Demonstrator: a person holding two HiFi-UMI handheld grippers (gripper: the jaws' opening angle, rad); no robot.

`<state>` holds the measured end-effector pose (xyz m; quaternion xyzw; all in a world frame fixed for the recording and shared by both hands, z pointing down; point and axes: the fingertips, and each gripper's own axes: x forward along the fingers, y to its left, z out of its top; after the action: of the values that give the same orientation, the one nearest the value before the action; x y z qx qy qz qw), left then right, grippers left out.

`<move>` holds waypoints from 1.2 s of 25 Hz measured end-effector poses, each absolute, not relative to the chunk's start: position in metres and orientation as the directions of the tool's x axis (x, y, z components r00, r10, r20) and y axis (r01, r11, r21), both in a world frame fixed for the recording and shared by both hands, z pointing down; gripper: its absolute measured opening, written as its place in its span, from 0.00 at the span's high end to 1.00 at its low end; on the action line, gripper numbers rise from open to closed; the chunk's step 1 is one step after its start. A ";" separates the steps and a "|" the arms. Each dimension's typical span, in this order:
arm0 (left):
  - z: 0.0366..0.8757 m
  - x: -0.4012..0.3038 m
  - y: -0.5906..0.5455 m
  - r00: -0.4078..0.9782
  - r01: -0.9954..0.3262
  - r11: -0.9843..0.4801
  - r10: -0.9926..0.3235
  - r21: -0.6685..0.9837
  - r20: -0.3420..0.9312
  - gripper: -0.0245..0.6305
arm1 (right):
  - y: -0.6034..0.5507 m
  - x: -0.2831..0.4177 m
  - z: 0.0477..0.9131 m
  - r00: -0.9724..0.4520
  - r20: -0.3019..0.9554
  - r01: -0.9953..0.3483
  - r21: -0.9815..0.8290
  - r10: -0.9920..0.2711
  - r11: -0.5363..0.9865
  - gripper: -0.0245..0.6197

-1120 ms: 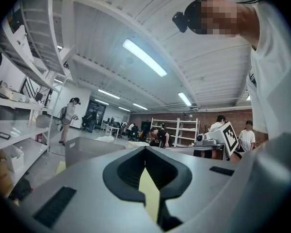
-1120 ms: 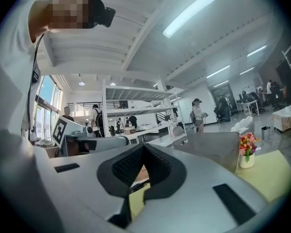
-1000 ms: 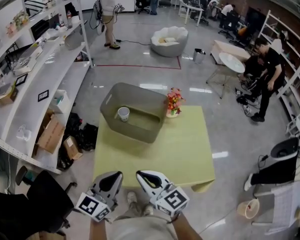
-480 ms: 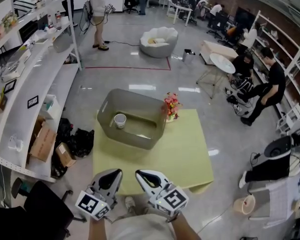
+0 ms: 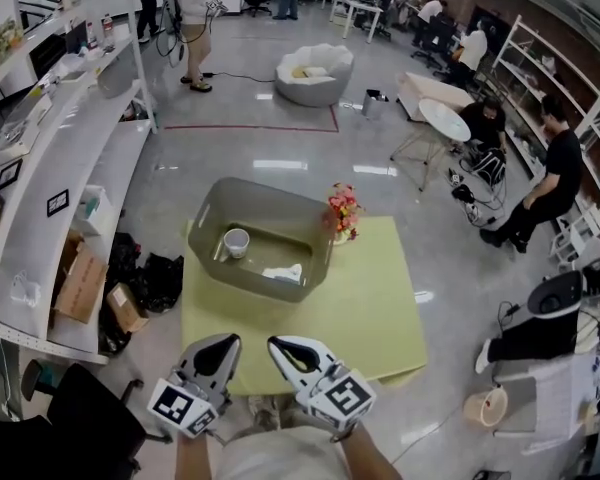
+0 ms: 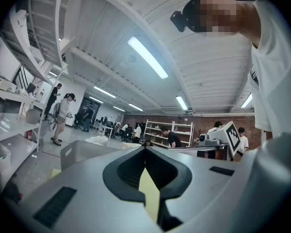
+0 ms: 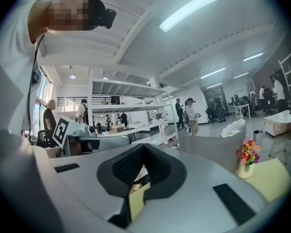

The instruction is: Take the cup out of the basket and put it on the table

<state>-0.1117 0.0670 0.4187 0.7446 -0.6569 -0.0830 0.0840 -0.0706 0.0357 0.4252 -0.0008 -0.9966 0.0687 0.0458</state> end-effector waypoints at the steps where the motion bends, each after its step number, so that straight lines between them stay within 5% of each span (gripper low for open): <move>1: 0.420 -0.114 0.063 0.118 -0.965 -0.117 -0.993 0.234 -0.010 0.95 | 0.032 -0.074 0.426 -0.996 0.089 0.003 -0.134 0.015 0.991 0.95; 30: 0.420 -0.163 -0.035 -0.036 -0.977 0.054 -0.995 0.207 0.089 0.95 | -0.090 -0.133 0.416 -0.986 0.035 0.157 -0.152 0.164 0.976 0.95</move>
<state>-0.1628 -0.0355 0.4203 0.6862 -0.7185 -0.0442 0.1045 -0.1330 -0.0897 0.4163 -0.0809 -0.9936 0.0747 0.0235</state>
